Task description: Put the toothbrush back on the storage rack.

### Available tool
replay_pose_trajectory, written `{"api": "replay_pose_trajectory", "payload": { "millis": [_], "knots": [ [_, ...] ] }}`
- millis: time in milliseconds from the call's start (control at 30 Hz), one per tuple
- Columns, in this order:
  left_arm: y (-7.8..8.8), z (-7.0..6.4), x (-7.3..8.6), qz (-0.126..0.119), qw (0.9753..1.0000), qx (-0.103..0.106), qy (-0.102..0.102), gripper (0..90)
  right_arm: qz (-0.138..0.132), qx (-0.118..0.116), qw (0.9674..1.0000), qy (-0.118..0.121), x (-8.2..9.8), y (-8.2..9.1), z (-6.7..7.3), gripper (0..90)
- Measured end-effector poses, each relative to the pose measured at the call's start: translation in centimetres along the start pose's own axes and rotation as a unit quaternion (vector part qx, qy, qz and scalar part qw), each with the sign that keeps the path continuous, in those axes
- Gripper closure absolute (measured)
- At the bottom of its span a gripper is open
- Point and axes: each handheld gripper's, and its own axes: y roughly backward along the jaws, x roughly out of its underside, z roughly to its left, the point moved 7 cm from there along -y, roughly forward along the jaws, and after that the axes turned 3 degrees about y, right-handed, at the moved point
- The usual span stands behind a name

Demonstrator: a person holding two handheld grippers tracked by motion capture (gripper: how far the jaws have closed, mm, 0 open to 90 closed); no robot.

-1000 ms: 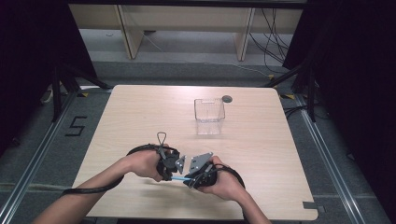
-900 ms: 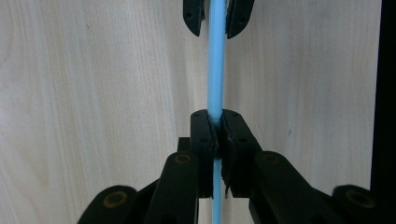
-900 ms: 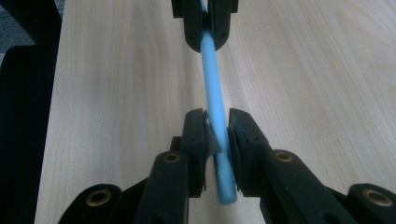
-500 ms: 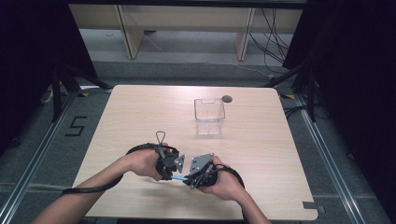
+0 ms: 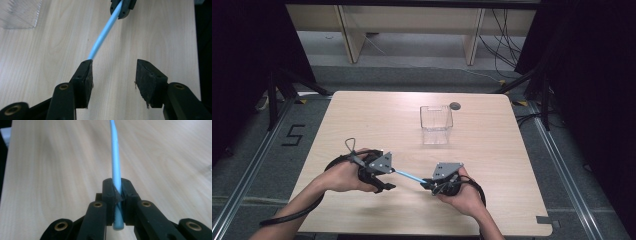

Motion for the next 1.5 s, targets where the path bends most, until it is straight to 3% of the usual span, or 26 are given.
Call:
{"api": "replay_pose_trajectory", "payload": {
  "millis": [33, 67, 100, 200, 400, 500, 533, 567, 633, 700, 733, 767, 833, 900, 933, 967, 1000, 1033, 1067, 1100, 1133, 1233, 1267, 1400, 1467, 1500],
  "knots": [
    [0.0, 0.0, 0.0, 0.0, 1.0, 0.0, 0.0, 47.0, 0.0, 0.0, 1.0, 0.0, 0.0, 0.0, 0.0, 83.7],
    [0.4, 0.0, 0.5, -0.009, 1.0, -0.002, 0.004, 47.0, -0.012, 0.013, 0.9994, -0.029, 0.2, 0.3, -0.1, 83.7],
    [0.5, -0.1, 0.8, -0.018, 0.9998, -0.003, 0.01, 46.8, -0.02, 0.018, 0.9995, -0.016, 0.3, 0.3, -0.5, 83.7],
    [0.5, -0.3, 1.2, -0.031, 0.9992, -0.001, 0.024, 45.6, -0.027, 0.03, 0.9984, -0.039, 0.5, 0.5, -0.7, 83.7],
    [-0.7, -1.0, 2.5, -0.065, 0.996, 0.011, 0.06, 41.1, -0.072, 0.07, 0.9938, -0.048, 0.0, 0.9, -1.6, 83.7],
    [-1.6, -1.0, 2.9, -0.093, 0.9916, 0.008, 0.09, 38.9, -0.079, 0.075, 0.9924, -0.057, -0.3, 1.2, -1.6, 83.7],
    [-1.9, -0.7, 3.1, -0.11, 0.9885, -0.001, 0.104, 37.4, -0.094, 0.09, 0.9898, -0.056, -0.6, 1.5, -1.9, 83.7],
    [-1.9, -0.7, 3.1, -0.11, 0.9885, -0.001, 0.104, 37.3, -0.094, 0.09, 0.9898, -0.056, -0.6, 1.5, -1.9, 83.7],
    [-2.2, -0.5, 3.3, -0.136, 0.9828, -0.008, 0.124, 36.9, -0.111, 0.107, 0.9862, -0.06, -0.9, 1.8, -2.2, 83.8],
    [-2.2, -0.3, 3.5, -0.135, 0.9827, -0.016, 0.126, 36.3, -0.113, 0.105, 0.9861, -0.063, -1.0, 2.0, -2.2, 83.7],
    [-2.3, -0.2, 3.6, -0.149, 0.9793, -0.017, 0.136, 36.0, -0.125, 0.112, 0.9836, -0.064, -1.3, 2.2, -2.4, 83.7],
    [-2.3, -0.2, 3.6, -0.149, 0.9793, -0.017, 0.136, 35.6, -0.131, 0.116, 0.9824, -0.064, -1.4, 2.3, -2.5, 83.7],
    [-2.3, 0.1, 3.4, -0.177, 0.9712, -0.027, 0.157, 34.5, -0.137, 0.118, 0.9805, -0.077, -1.5, 2.5, -2.6, 83.7],
    [-2.2, 0.2, 3.5, -0.181, 0.9696, -0.032, 0.162, 33.5, -0.146, 0.117, 0.9793, -0.079, -1.7, 2.5, -2.6, 83.7],
    [-2.1, 0.5, 3.3, -0.19, 0.9658, -0.035, 0.173, 32.9, -0.15, 0.119, 0.978, -0.083, -1.8, 2.5, -2.6, 83.7],
    [-2.1, 0.5, 3.3, -0.19, 0.9658, -0.035, 0.173, 32.5, -0.15, 0.119, 0.978, -0.083, -1.8, 2.5, -2.6, 83.7],
    [-2.0, 0.7, 3.1, -0.206, 0.9615, -0.034, 0.179, 32.4, -0.156, 0.126, 0.9771, -0.071, -1.9, 2.6, -2.8, 83.7],
    [-2.0, 0.7, 3.1, -0.206, 0.9615, -0.034, 0.179, 32.2, -0.156, 0.126, 0.9771, -0.071, -1.9, 2.6, -2.8, 83.7],
    [-1.8, 1.0, 2.9, -0.217, 0.9574, -0.038, 0.186, 32.1, -0.166, 0.12, 0.9763, -0.071, -2.2, 2.5, -2.7, 83.7],
    [-1.8, 1.0, 2.9, -0.217, 0.9574, -0.038, 0.186, 32.2, -0.166, 0.12, 0.9763, -0.071, -2.2, 2.5, -2.7, 83.7],
    [-1.6, 1.5, 2.5, -0.236, 0.9517, -0.033, 0.194, 32.2, -0.167, 0.13, 0.9753, -0.063, -2.3, 2.6, -2.8, 83.7],
    [-1.2, 2.2, 1.9, -0.265, 0.9408, -0.034, 0.208, 32.4, -0.176, 0.123, 0.9743, -0.067, -2.7, 2.6, -2.5, 83.7],
    [-1.2, 2.2, 1.9, -0.265, 0.9408, -0.034, 0.208, 32.4, -0.176, 0.121, 0.974, -0.075, -2.8, 2.6, -2.3, 83.7],
    [-0.7, 3.0, 1.0, -0.297, 0.9265, -0.035, 0.228, 33.0, -0.185, 0.135, 0.9717, -0.057, -3.1, 2.8, -2.6, 83.7],
    [-0.3, 3.5, 0.3, -0.315, 0.9204, -0.038, 0.228, 33.9, -0.187, 0.128, 0.972, -0.065, -3.2, 2.7, -2.4, 83.7],
    [-0.3, 3.5, 0.3, -0.315, 0.9204, -0.038, 0.228, 34.6, -0.187, 0.128, 0.972, -0.065, -3.2, 2.7, -2.4, 83.7]
  ]
}}
